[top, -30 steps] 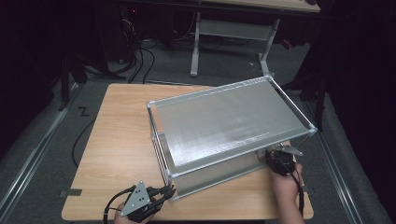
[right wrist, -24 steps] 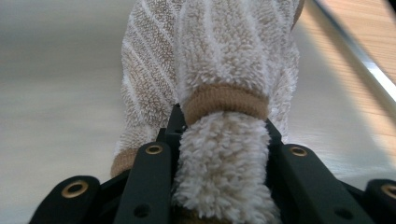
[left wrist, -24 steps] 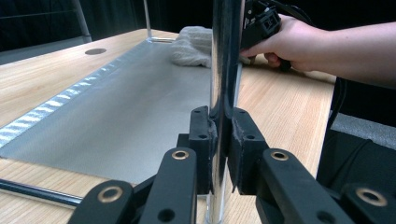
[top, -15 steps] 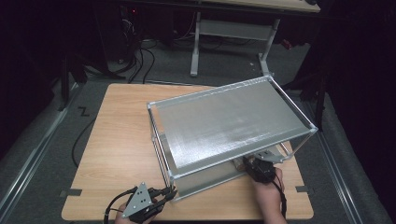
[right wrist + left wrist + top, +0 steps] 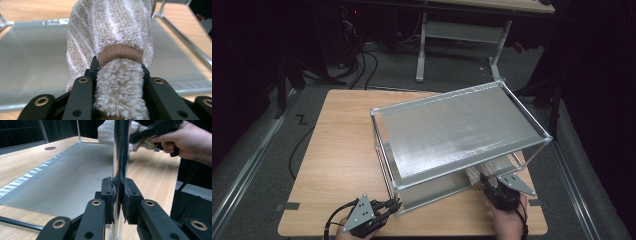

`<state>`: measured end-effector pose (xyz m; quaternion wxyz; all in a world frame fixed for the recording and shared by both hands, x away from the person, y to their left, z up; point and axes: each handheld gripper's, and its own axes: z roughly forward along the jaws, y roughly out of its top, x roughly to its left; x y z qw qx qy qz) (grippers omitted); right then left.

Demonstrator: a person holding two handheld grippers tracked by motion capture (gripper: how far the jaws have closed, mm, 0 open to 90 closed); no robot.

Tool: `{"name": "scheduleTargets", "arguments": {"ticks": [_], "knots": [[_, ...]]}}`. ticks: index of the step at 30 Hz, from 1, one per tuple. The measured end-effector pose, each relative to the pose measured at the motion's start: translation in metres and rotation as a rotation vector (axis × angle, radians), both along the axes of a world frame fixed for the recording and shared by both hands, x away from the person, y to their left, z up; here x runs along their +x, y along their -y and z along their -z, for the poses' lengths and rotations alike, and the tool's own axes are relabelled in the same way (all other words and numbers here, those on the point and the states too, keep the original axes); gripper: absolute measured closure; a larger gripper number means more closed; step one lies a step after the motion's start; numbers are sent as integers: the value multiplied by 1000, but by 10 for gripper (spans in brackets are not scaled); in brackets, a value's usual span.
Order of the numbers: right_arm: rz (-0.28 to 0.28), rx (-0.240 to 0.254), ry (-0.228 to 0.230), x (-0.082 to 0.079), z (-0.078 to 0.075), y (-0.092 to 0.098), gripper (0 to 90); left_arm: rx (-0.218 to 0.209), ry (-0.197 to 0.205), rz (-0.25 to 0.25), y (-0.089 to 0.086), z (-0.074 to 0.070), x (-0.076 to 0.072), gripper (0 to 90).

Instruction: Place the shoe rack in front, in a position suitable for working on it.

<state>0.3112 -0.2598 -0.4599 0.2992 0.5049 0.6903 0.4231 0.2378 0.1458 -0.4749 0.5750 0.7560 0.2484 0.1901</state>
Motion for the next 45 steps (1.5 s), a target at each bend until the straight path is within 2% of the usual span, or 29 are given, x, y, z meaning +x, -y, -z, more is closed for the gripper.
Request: {"name": "scheduleTargets", "arguments": {"ticks": [4, 22, 33, 38, 41, 45], "knots": [[14, 2, 14, -8, -2, 6, 690, -17, -12, -5, 1, 1, 6, 803], [103, 29, 110, -44, -7, 33, 687, -27, -18, -26, 2, 0, 28, 802], [109, 56, 224, -68, -26, 35, 686, -37, -26, -34, 3, 1, 35, 800], [117, 78, 303, -77, -42, 38, 685, -40, -26, -34, 3, 2, 35, 800], [118, 91, 335, -80, -50, 38, 684, -38, -26, -34, 3, 2, 34, 800], [91, 89, 377, -77, -61, 33, 681, -36, -25, -31, 4, 2, 33, 800]]}}
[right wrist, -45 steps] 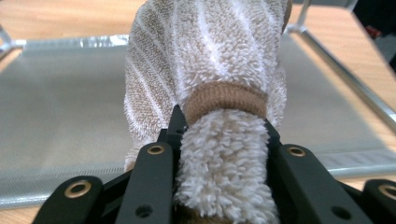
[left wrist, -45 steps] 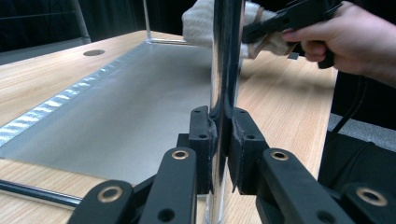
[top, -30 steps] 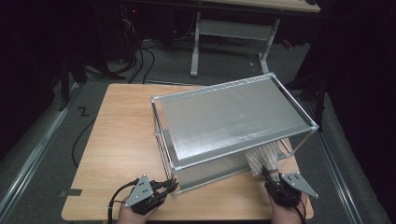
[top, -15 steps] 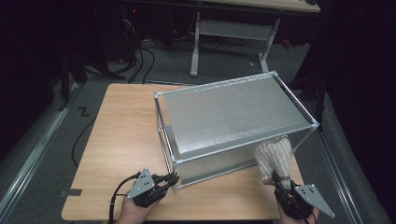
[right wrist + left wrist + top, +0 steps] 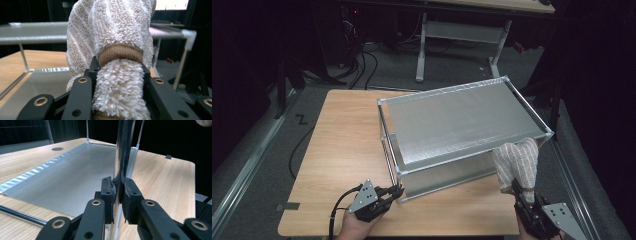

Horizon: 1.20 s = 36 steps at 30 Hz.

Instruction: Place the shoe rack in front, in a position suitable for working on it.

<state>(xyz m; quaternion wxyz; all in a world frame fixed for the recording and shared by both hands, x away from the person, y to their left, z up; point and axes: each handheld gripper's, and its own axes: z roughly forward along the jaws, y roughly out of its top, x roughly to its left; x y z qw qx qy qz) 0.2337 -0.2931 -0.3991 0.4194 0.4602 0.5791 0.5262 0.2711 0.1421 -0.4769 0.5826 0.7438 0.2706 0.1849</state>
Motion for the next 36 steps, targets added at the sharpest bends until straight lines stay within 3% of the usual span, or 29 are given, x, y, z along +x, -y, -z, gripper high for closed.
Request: {"name": "scheduleTargets", "arguments": {"ticks": [6, 13, 18, 23, 27, 31, 36], "knots": [[-15, 16, 48, 7, -16, -5, 680, 0, 9, 13, 2, 0, -5, 800], [-26, 7, 83, 29, -35, -14, 675, 10, 14, 42, 5, 0, -16, 801], [-39, 4, 62, 51, -43, -19, 670, 17, 19, 50, 4, -1, -23, 801], [-1, -42, 36, 70, -41, -17, 670, 20, 19, 31, -4, -1, -30, 801], [35, -30, -9, 79, -29, -9, 672, 19, 17, 8, -10, -1, -34, 802], [22, -18, 10, 84, -23, -12, 674, 16, 12, 0, -13, -1, -37, 802], [13, -22, 2, 93, -23, -15, 674, 22, 15, 63, -9, 0, -42, 801]]}}
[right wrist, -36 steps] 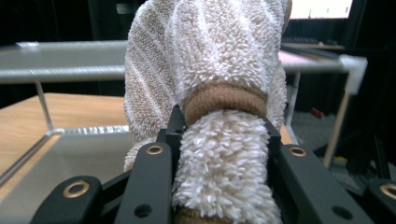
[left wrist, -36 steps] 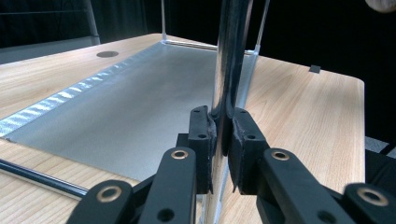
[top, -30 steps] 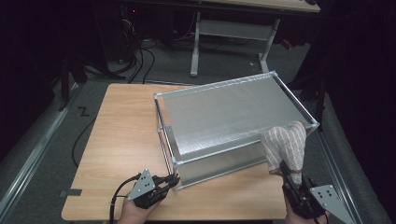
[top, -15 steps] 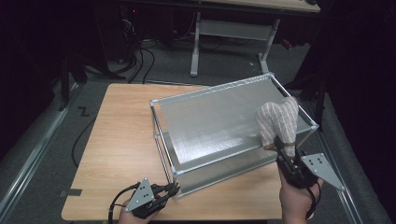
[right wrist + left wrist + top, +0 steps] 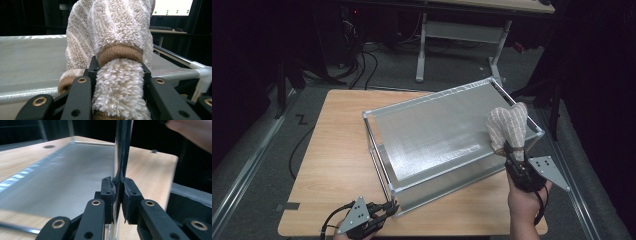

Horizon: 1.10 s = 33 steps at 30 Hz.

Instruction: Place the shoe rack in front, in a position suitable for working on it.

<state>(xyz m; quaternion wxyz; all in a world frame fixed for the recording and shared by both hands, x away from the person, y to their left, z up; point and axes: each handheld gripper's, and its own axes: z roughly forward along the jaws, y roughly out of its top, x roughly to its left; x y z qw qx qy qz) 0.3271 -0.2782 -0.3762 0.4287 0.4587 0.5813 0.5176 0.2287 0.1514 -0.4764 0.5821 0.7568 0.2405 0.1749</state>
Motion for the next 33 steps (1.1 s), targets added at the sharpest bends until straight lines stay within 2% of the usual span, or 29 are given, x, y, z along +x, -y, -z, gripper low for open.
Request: {"name": "scheduleTargets", "arguments": {"ticks": [7, 11, 15, 19, 25, 33], "knots": [[3, -1, -14, 12, -7, -3, 669, 13, 10, 52, 8, 0, -5, 801], [6, 7, -3, 20, -13, -8, 660, 16, 8, 55, 8, -1, -5, 800], [16, -18, -13, 30, -17, -11, 648, 12, 7, 56, 8, 0, -6, 800], [14, -27, -23, 30, -15, -9, 642, 14, 10, 56, 7, 0, -7, 800], [10, -9, -32, 30, -15, -5, 614, 17, 12, 55, 7, 0, -8, 800], [15, -5, -32, 39, -13, -3, 555, 18, 14, 52, 7, 0, -9, 800]]}}
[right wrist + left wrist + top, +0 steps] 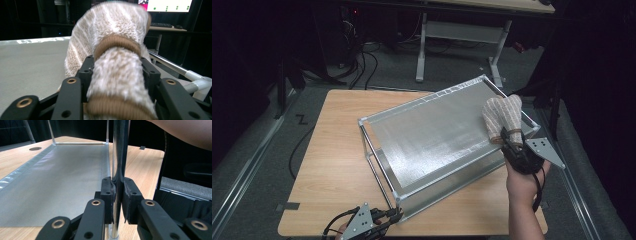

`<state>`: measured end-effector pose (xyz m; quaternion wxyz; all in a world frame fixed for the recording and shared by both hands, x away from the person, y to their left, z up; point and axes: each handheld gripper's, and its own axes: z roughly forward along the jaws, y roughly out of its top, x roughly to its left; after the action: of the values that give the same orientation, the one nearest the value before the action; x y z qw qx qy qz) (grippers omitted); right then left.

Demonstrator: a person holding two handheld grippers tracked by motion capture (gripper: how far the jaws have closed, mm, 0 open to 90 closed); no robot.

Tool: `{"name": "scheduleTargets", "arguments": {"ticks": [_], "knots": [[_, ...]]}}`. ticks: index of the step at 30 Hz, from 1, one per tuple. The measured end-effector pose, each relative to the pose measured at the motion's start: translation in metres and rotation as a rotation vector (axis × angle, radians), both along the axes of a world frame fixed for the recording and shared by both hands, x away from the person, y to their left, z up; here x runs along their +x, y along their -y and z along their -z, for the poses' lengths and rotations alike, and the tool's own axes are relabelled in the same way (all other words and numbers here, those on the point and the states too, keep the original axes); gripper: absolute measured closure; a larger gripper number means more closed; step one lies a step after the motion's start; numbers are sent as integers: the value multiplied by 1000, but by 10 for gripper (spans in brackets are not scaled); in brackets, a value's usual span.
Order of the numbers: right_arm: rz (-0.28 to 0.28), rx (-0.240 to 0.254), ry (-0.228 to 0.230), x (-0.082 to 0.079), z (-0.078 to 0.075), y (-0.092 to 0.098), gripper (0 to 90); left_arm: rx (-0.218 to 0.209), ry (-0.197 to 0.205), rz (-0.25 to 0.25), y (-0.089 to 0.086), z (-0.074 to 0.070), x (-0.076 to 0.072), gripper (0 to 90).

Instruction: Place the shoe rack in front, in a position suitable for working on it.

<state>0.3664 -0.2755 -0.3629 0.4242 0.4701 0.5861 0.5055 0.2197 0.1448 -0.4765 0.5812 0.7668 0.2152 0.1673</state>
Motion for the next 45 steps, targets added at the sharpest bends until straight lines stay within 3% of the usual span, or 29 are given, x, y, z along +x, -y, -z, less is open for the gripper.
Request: {"name": "scheduleTargets", "arguments": {"ticks": [7, 16, 20, 29, 35, 40, 45], "knots": [[16, -4, 16, 6, -5, 1, 476, 9, -8, -15, -1, 1, -1, 778], [50, -2, 45, 15, -10, 4, 518, 3, 4, -25, -4, -1, -3, 754], [79, -13, 32, 23, -14, 13, 574, 5, 10, -30, -5, -2, -5, 768], [125, -12, 21, 33, -12, 36, 582, -5, 7, -60, -9, -1, -4, 797], [110, -9, 26, 30, -13, 37, 538, -3, 9, -61, -9, -1, -4, 797], [75, 6, 78, 27, -16, 33, 464, -9, 3, -60, -9, 0, -3, 795], [83, 6, 76, 31, -11, 31, 487, -10, 4, -60, -9, 0, -4, 795]]}}
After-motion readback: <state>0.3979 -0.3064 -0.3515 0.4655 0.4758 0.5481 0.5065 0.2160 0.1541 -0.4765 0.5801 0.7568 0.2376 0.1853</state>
